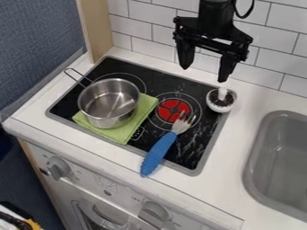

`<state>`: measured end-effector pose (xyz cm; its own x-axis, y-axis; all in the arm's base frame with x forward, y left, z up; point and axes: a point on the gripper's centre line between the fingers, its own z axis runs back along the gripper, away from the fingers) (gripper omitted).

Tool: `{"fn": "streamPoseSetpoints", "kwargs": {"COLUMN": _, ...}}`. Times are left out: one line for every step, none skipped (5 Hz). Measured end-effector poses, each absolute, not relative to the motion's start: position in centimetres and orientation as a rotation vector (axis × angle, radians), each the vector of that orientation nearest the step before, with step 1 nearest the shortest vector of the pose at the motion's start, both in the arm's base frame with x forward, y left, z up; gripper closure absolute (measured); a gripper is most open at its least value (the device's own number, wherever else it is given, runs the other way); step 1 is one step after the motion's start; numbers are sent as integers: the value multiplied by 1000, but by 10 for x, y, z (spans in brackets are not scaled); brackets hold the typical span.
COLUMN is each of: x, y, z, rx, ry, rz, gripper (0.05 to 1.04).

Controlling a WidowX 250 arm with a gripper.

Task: Move the silver pot to the upper right side of the stove

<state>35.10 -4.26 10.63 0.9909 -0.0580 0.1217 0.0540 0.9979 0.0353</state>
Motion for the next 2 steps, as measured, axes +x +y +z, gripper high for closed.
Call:
{"fn": "streamPoseSetpoints", "kwargs": {"x": 347, "y": -43, "z": 95, "rx": 27, "ry": -88, "rz": -49, "gripper": 82}}
{"fn": "streamPoseSetpoints", "kwargs": {"x": 323, "y": -42, "z": 89, "rx": 3, "ry": -41, "rz": -27, "gripper": 82}}
